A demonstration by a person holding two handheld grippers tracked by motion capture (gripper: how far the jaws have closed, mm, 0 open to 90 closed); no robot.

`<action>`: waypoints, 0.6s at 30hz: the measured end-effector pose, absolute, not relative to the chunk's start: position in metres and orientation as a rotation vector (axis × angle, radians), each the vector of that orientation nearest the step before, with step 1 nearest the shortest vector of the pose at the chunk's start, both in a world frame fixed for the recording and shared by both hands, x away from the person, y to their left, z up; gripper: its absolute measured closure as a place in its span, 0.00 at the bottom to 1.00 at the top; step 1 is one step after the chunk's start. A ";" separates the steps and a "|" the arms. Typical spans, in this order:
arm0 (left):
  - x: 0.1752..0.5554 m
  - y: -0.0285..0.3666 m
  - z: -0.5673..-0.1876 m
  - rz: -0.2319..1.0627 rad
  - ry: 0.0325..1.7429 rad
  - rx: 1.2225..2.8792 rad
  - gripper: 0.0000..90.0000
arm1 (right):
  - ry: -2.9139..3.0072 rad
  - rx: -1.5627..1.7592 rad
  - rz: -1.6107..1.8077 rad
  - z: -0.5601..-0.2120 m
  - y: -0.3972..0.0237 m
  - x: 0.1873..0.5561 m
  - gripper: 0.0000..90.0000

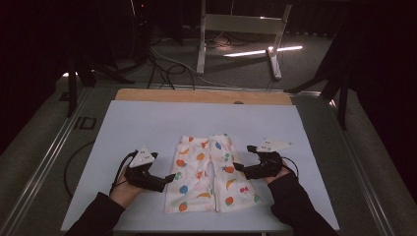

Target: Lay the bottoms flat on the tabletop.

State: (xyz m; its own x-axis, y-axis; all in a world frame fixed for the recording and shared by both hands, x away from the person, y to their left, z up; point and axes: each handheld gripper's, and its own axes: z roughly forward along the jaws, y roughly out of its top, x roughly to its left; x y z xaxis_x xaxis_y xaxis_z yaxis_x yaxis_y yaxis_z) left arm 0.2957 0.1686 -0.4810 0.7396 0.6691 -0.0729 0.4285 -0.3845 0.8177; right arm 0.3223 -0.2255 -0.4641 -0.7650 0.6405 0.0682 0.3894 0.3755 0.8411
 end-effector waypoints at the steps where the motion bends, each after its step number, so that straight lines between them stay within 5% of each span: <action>1: 0.300 0.167 -0.480 0.336 0.835 2.040 0.00 | 2.361 0.923 1.351 -0.464 -0.226 0.326 0.16; 18: 0.353 0.149 -0.474 0.337 0.994 2.053 0.00 | 2.310 1.043 1.349 -0.465 -0.218 0.375 0.16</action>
State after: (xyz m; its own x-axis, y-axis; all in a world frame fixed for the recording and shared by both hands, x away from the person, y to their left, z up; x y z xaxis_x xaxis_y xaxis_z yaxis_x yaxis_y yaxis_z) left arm 0.3529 0.1490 -0.4744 0.6540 0.7495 -0.1028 0.5327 -0.3598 0.7660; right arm 0.3750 -0.2180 -0.4648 -0.7045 0.6995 0.1198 0.4481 0.3076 0.8394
